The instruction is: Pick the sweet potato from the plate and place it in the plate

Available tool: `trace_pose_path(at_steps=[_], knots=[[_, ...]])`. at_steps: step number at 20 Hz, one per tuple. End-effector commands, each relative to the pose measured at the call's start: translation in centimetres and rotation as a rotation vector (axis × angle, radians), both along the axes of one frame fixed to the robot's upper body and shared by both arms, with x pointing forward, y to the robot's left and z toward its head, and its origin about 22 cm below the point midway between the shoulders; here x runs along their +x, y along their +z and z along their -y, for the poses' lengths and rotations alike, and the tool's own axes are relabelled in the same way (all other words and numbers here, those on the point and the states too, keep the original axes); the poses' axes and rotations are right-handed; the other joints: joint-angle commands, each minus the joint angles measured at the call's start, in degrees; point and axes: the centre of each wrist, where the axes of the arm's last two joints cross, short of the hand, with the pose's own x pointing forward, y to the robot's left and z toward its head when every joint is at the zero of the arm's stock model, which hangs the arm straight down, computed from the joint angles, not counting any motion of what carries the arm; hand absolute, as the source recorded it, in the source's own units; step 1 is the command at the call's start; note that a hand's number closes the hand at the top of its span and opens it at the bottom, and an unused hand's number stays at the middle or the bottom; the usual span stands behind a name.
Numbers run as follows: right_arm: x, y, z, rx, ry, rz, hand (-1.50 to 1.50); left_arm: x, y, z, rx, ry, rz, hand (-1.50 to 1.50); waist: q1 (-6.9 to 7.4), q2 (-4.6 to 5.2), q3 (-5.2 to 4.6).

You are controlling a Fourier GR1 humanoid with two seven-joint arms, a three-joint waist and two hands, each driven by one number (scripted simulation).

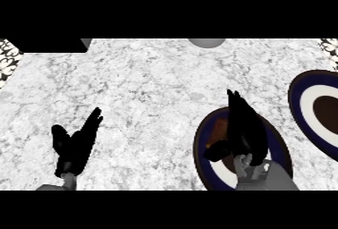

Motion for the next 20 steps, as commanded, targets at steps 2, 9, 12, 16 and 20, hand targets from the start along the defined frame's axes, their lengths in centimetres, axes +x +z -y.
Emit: trace_pose_path(at_steps=[2,9,12,16,20], knots=[[0.4,0.1,-1.5,-0.016,-0.083,-0.074,-1.50,0.6,-0.2,-1.1,-0.007,0.021,-0.037,0.00,-0.39,0.15,-0.27],[-0.2,-2.3,-4.3,-0.131,-0.127,-0.116,-1.50,-0.3,-1.3,1.4,-0.010,-0.007,-0.036,0.00,-0.37,0.17,-0.31],[1.3,-2.6,-2.7,-0.136,-0.172,-0.128,-1.50,-1.4,-0.4,0.6,-0.020,0.001,-0.044,0.00,-0.13,0.12,-0.27],[1.6,-3.6,-1.0,-0.134,-0.160,-0.160,-1.50,-1.3,-0.5,1.3,-0.011,-0.010,-0.042,0.00,-0.40,0.12,-0.26],[2.4,-5.4,-1.9,-0.138,-0.135,-0.187,-1.50,-0.1,-0.5,2.0,-0.025,-0.015,-0.033,0.00,-0.25,0.23,-0.26]])
